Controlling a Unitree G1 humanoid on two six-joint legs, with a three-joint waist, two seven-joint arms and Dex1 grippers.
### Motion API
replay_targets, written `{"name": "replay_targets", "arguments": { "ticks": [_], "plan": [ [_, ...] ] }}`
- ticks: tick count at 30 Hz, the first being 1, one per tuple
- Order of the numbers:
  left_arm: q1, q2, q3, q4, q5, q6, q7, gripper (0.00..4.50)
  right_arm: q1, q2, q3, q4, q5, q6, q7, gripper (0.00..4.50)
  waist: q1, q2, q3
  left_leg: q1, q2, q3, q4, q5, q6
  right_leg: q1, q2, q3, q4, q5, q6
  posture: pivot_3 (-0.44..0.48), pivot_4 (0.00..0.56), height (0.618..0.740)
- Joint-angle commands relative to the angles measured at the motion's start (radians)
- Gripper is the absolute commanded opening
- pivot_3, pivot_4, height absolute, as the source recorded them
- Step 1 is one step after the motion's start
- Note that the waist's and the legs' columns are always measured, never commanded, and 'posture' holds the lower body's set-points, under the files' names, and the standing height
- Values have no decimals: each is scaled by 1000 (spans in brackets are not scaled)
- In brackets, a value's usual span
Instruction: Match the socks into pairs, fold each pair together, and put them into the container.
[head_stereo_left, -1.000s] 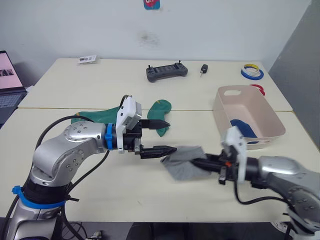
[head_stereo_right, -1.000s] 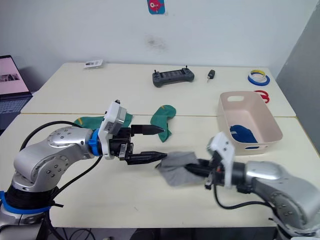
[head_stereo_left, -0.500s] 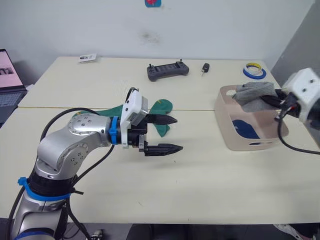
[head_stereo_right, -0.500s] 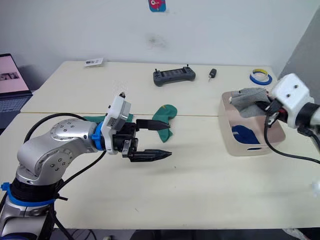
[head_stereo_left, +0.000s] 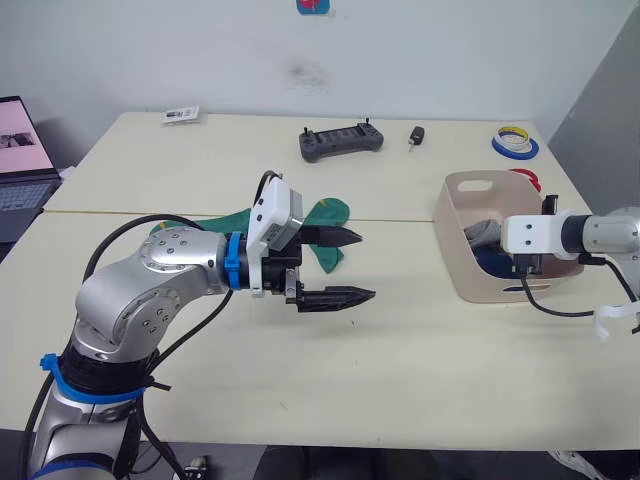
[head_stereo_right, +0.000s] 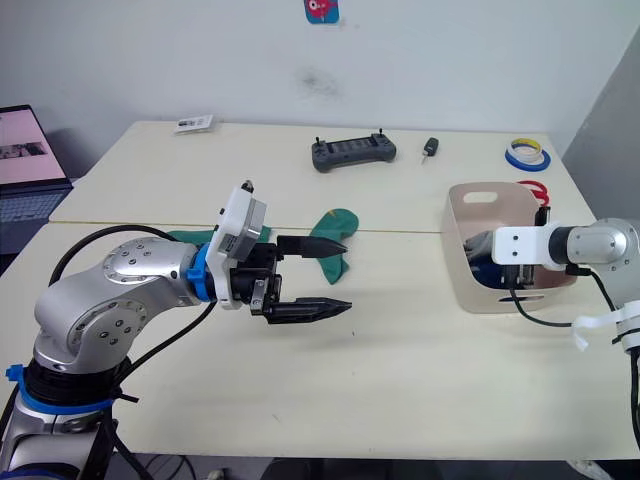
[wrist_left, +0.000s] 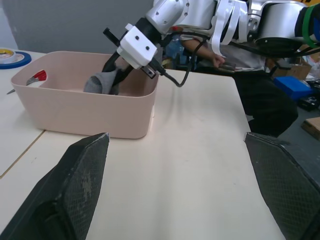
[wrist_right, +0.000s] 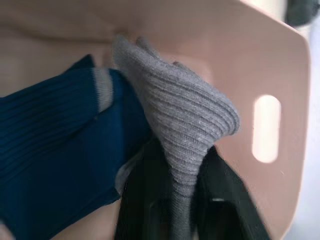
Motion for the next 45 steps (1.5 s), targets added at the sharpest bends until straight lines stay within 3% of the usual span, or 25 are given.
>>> {"name": "replay_targets", "arguments": {
  "ticks": [1, 5, 11, 19, 25, 31, 35, 38, 43, 45],
  "plan": [
    [-1, -3, 13, -32, 2, -18, 5, 4500, -59, -17, -13, 13, 15, -17, 101, 2102, 0, 0, 0, 0, 0, -1, 1, 0, 0, 0, 0, 0, 1, 0, 0, 0, 150, 740],
    [3, -3, 11, -31, 11, -25, 5, 4500, -92, -51, -25, 11, 25, -3, 213, 3421, 0, 0, 0, 0, 0, -2, 5, 0, 0, 2, 0, 0, 4, 0, 0, 0, 150, 740],
    [9, -3, 11, -28, 19, -33, 5, 4500, -117, -105, -69, -28, 69, 75, 325, 3421, 0, 0, 0, 0, 0, -3, 6, -1, 1, 1, 0, 0, 6, 0, 0, 0, 150, 740],
    [26, 3, 17, -22, 32, -43, -1, 4500, -116, -164, -121, -48, 72, 113, 317, 3421, 0, 1, 0, 0, 0, -3, 6, -2, 3, 1, 0, 0, 7, 0, 0, 0, 150, 740],
    [145, 77, 156, -23, 62, -70, 33, 4500, -81, -170, -241, -73, 146, 172, 232, 3421, -2, 2, 1, 0, 0, -3, 6, -2, 3, 0, 0, 1, 7, 0, 0, 0, 150, 740],
    [448, 98, 402, 41, 213, -226, 104, 4500, 115, 12, -404, -417, 352, 379, 68, 3421, -10, 3, 1, 2, 2, -3, 5, -2, 4, 1, 0, 2, 8, 0, 0, 0, 150, 740],
    [626, 45, 493, 152, 326, -404, 127, 4500, 234, 194, -403, -647, 421, 519, -87, 3421, -1, 3, 1, 1, 1, -4, 5, -2, 4, 0, -1, 2, 8, 0, 0, 0, 150, 740],
    [737, -4, 538, 240, 372, -521, 121, 4500, 394, 339, -314, -814, 401, 579, -203, 3421, 7, 1, 0, 0, 0, -5, 5, -2, 4, 0, -2, 0, 7, 0, 0, 0, 150, 740],
    [841, -42, 576, 264, 363, -576, 115, 4500, 574, 386, -247, -949, 448, 638, -194, 4493, 21, 0, 0, -3, -2, -6, 6, -3, 4, -1, -5, -1, 6, 0, 0, 0, 150, 740],
    [849, -44, 568, 265, 369, -591, 120, 4500, 591, 398, -232, -962, 446, 648, -211, 4493, 20, 0, 0, -1, -2, -5, 6, -3, 4, 0, -5, 0, 6, 1, 1, 0, 150, 740]
  ]
}}
